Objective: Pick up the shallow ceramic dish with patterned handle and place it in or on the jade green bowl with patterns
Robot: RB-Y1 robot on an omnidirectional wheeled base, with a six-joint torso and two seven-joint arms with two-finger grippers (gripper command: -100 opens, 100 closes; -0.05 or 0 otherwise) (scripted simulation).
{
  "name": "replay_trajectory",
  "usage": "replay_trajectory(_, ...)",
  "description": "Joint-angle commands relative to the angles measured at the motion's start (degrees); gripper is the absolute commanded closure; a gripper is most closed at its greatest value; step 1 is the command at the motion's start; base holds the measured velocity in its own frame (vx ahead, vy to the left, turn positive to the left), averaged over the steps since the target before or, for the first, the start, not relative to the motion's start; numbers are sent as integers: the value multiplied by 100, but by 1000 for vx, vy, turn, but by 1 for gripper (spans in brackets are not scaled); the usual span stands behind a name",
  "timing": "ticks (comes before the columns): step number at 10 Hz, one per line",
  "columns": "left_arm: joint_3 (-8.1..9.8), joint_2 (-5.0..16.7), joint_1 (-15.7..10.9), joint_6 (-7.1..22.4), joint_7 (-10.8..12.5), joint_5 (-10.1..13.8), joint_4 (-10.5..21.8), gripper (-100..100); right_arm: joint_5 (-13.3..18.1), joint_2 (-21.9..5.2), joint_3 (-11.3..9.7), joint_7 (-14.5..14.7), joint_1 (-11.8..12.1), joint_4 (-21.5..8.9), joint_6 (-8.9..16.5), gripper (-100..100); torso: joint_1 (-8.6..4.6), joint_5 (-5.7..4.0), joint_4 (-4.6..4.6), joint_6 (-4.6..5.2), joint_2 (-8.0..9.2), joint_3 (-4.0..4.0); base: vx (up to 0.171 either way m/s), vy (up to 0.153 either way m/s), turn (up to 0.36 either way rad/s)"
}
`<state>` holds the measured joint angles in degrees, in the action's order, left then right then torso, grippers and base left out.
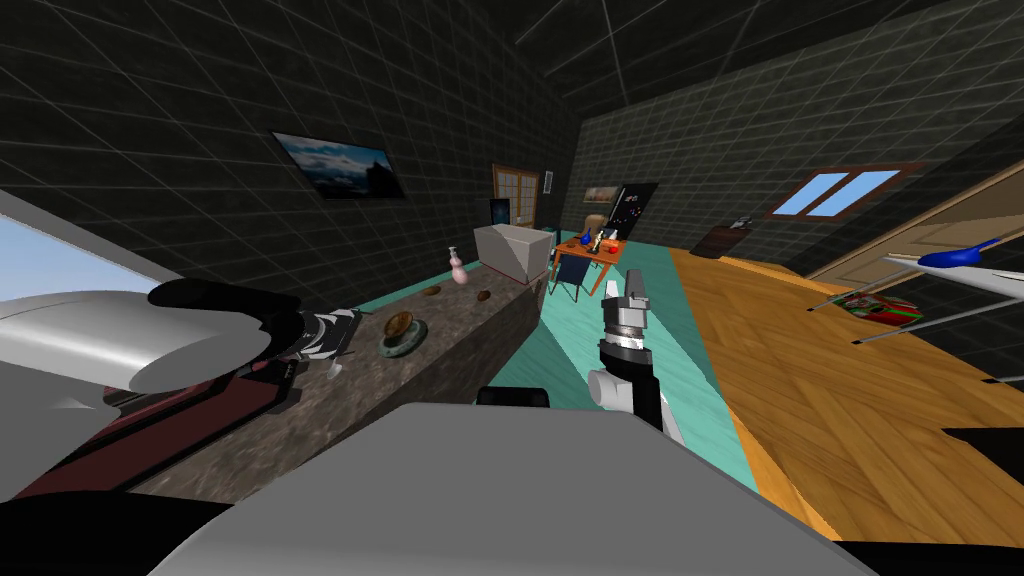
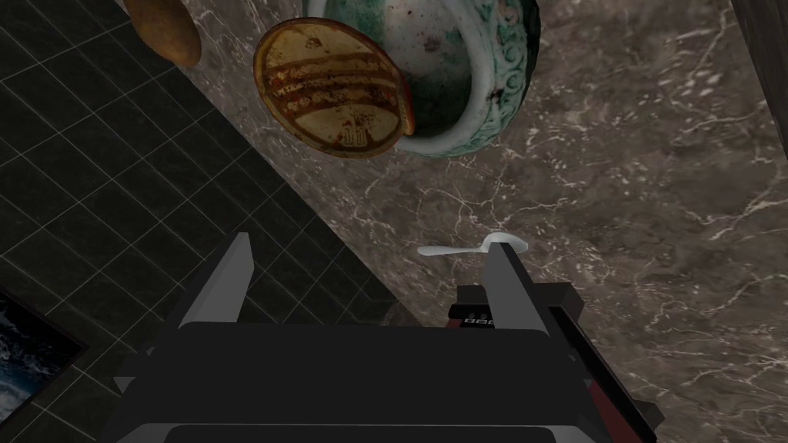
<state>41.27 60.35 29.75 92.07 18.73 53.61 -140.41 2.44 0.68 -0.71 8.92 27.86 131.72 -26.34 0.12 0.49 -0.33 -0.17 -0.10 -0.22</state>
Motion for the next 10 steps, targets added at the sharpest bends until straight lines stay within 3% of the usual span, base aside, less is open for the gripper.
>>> replay_trajectory(1, 209, 57, -67, 98, -129, 201, 79, -100, 0, 0, 0, 0, 0, 0, 0, 0, 0, 0, 0, 0, 0, 0, 1, -39, 32)
replay_trajectory(3, 475, 142, -161, 226, -273, 463, 176, -100, 0, 0, 0, 0, 0, 0, 0, 0, -2, 0, -1, 0, -3, -2, 9, -40, 33)
replay_trajectory(4, 390, 124, -138, 155, -254, 382, 201, -100, 0, 0, 0, 0, 0, 0, 0, 0, -1, 0, -1, 0, -4, -2, 5, -17, 8)
replay_trajectory(5, 409, 129, -142, 168, -278, 399, 210, 0, 0, 0, 0, 0, 0, 0, 0, 0, 6, 2, -1, 0, -3, -2, 0, 0, 0)
replay_trajectory(10, 407, 128, -142, 166, -276, 397, 209, 0, 0, 0, 0, 0, 0, 0, 0, 0, 15, 4, 0, 0, -1, -1, 0, 0, 0)
